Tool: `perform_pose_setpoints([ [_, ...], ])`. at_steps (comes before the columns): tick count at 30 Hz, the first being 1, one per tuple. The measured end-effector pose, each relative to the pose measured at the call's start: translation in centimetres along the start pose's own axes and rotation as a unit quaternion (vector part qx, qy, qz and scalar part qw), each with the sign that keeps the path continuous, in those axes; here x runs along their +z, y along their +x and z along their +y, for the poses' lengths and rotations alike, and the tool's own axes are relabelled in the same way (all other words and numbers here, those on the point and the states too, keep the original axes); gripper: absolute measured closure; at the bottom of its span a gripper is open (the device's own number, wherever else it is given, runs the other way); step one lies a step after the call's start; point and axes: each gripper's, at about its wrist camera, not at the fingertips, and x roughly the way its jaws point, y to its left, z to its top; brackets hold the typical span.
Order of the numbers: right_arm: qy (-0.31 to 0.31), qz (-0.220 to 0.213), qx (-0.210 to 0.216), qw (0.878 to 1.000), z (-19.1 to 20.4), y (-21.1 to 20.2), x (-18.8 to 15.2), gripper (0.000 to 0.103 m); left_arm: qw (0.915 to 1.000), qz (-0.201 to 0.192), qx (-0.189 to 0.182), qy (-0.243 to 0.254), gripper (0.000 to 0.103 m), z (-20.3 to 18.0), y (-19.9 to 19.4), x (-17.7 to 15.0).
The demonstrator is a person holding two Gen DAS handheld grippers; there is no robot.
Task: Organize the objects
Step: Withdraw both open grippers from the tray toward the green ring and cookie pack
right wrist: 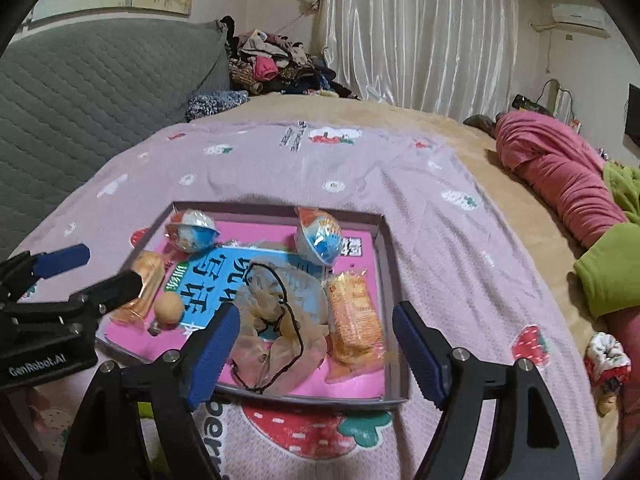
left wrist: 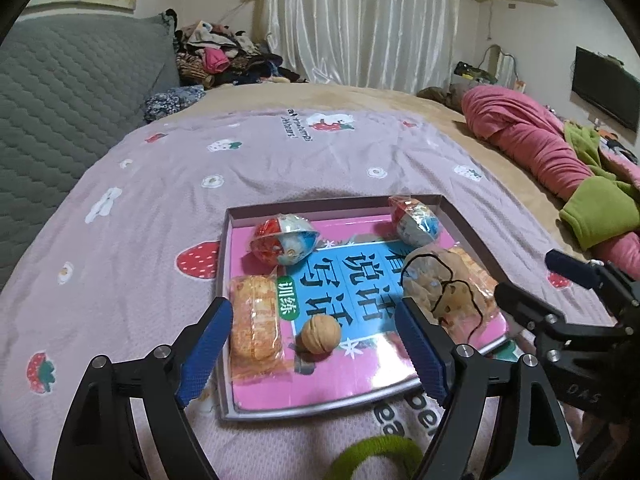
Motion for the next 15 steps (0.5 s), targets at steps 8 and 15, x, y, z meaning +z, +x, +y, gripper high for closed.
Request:
perform_pose_setpoints([
  [8,-0.012,-0.018,-0.007,1.000,0.6,-4.8,1.6,0.023,0.9996,-0.007,0.027,0.002,0.019,0.3,-4.6,1.5],
  [15,-0.015,-0.033,-0.004,0.999,1.2,-9.6,2.3,0.021,0.9991,-0.011,0.041,0.005,0.019,0.4,-9.1,1.6],
])
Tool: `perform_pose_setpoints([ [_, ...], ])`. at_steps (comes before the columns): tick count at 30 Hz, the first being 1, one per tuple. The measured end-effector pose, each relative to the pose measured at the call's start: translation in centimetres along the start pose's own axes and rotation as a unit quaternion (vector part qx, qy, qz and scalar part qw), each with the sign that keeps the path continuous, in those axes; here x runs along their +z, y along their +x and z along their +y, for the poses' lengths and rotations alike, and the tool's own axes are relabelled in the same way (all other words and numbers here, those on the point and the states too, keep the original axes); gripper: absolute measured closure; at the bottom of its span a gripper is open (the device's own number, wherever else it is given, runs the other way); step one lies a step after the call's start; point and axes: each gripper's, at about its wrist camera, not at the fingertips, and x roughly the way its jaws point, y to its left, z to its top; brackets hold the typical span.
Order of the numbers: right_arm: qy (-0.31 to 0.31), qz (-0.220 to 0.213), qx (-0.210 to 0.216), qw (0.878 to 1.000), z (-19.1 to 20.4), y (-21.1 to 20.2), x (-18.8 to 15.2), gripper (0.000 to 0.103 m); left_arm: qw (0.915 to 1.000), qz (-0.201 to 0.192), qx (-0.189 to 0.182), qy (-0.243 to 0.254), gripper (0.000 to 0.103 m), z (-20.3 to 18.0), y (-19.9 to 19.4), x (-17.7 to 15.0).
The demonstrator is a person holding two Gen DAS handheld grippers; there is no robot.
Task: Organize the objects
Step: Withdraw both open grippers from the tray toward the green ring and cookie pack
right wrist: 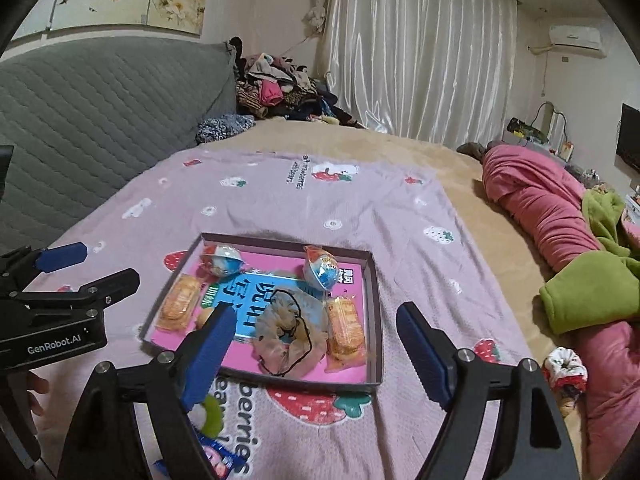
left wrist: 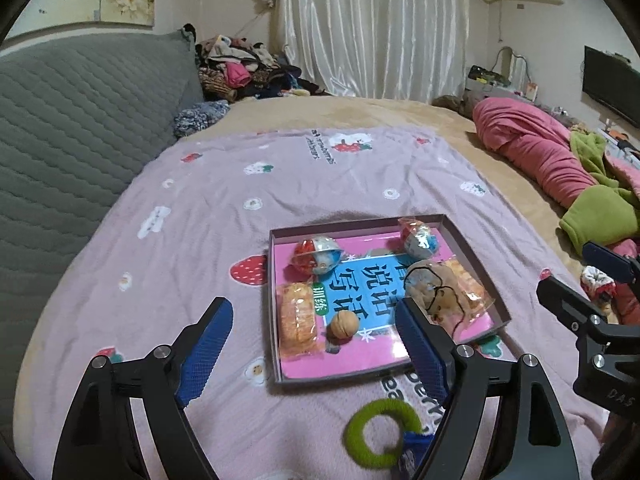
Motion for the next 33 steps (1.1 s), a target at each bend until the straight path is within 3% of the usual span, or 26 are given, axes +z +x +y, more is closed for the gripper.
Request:
perform_pose_setpoints([
  [13,-0.017,-0.036,-0.005,0.999,1.4,-8.1,-0.2,0.014,0.9998,-0.013,0.010,0.011,0.019,-0.5,-7.3,-1.2],
  [33,-0.027,-0.037,0.002,0.999,2.8,-12.7,-3.2,0.014,0.9997,0.009,0.020,0.011,0.019,-1.0,-10.0,-4.6],
])
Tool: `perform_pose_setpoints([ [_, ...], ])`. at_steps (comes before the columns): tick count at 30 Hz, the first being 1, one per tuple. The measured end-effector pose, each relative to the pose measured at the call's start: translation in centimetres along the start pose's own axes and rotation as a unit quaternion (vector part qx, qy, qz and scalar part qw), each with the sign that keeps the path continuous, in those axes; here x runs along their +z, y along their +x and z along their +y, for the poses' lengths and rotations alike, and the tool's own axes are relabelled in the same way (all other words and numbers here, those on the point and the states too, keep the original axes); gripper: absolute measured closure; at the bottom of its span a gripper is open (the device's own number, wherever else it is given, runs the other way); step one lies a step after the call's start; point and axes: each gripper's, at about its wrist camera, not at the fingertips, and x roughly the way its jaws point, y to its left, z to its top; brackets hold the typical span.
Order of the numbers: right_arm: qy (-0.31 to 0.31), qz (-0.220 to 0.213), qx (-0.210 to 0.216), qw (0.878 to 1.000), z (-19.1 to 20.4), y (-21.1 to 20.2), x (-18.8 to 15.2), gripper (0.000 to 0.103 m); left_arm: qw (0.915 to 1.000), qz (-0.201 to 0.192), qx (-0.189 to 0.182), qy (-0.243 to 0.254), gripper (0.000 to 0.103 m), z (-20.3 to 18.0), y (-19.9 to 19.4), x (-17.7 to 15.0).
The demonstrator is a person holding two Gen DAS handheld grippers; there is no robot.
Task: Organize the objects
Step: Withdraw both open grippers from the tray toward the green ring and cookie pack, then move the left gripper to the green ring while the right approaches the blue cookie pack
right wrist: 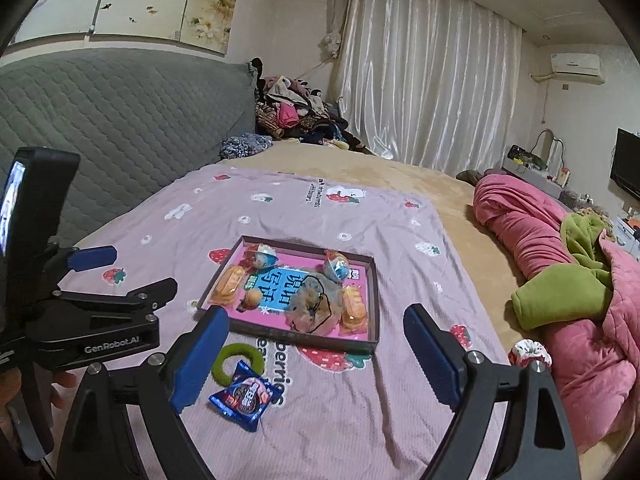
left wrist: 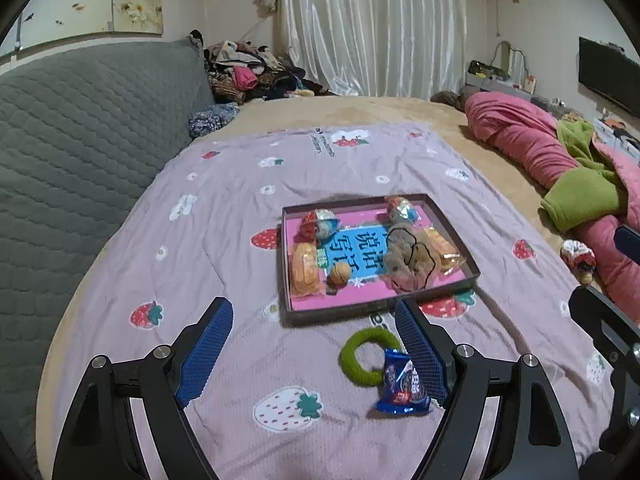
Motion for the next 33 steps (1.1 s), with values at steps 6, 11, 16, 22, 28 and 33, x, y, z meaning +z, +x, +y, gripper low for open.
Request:
perform_pose_setpoints([
  [6,-0.004,0.005,0.000,1.000,0.5,-1.1,-1.3,0.014,0.9999,0.010,0.005,0.003,0.019,-0.2,-0.1,-1.3],
  [11,-0.006,0.009,0.000,1.000,0.7,-1.9,-2.4,0.014,0.9998,0.017,0.007,0.001,0.019,-0.2,-0.4,-2.2],
  [16,-0.017,0.012,0.001,1.000,1.3,-2.7,-3.2,0.014,0.9998,0.020,0.009,0.001,0.019,-0.3,-0.8,-3.0],
  [22,-0.022,0.015,0.003,1.000,1.8,-3.4,-4.2,0.014,0.9993,0.035,0.011,0.007,0.019,-0.6,-0.5,-4.2],
  [28,-0.036,0.021,0.004,0.999,2.7,-3.8,-5.3,0.014,0.9988,0.047,0.010,0.011,0.019,-0.9,-0.1,-5.3],
  [33,-0.042,0.026,0.006,0.999,3.2,-3.9,-6.0,0.014,0.9987,0.048,0.010,0.012,0.019,-1.0,-0.2,-5.7],
])
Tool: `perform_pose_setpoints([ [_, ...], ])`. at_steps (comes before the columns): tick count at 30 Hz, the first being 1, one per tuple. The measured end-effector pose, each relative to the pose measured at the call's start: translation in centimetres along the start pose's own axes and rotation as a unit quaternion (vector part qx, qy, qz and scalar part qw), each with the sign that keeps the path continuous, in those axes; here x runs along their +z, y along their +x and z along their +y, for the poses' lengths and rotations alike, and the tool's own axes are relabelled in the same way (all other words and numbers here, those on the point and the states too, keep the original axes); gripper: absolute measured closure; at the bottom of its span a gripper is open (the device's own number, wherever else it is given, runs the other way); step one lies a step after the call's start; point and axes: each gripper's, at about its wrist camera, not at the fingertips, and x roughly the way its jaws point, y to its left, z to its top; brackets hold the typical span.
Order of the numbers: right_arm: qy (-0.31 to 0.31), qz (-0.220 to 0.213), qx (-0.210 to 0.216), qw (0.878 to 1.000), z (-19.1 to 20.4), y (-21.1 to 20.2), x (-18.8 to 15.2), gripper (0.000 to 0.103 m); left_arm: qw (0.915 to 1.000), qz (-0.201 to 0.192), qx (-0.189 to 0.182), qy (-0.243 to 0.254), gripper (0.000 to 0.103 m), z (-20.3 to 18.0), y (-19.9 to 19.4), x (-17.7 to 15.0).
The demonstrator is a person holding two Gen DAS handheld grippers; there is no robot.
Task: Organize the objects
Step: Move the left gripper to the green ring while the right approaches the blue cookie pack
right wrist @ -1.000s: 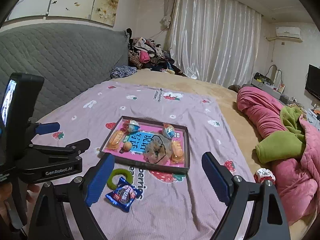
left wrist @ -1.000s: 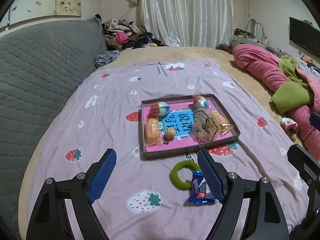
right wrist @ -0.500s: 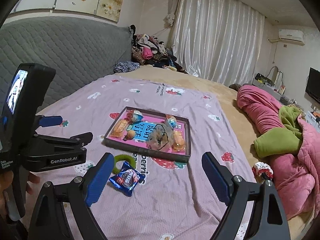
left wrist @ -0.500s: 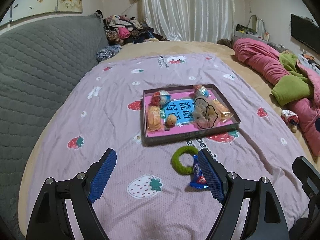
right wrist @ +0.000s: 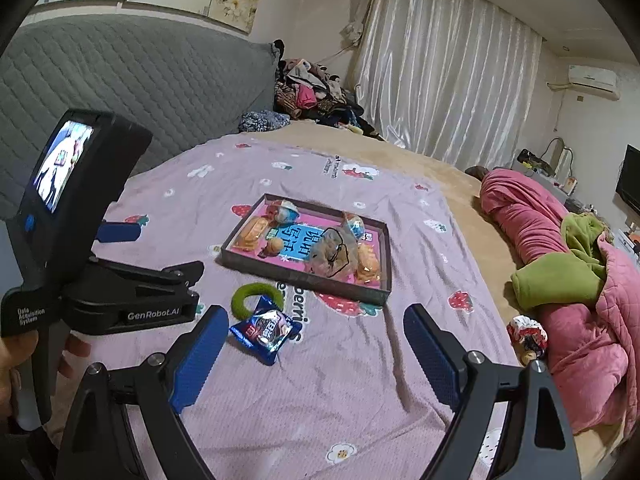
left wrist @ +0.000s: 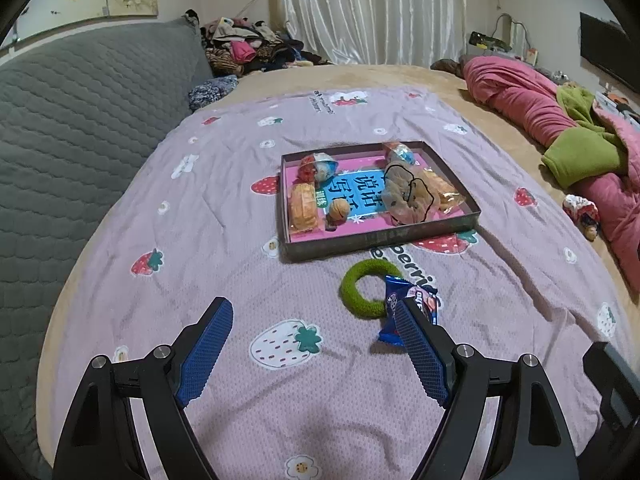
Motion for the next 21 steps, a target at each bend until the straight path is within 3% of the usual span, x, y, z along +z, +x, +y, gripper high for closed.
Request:
perform_pose_setpoints([
  [21,-0.013,0.042,0.014,0.999,1.5,3.6,-2.9,0.014,0.9993,0.035,-0.012,0.001,0.019,-0.2,4.0,-1.2],
])
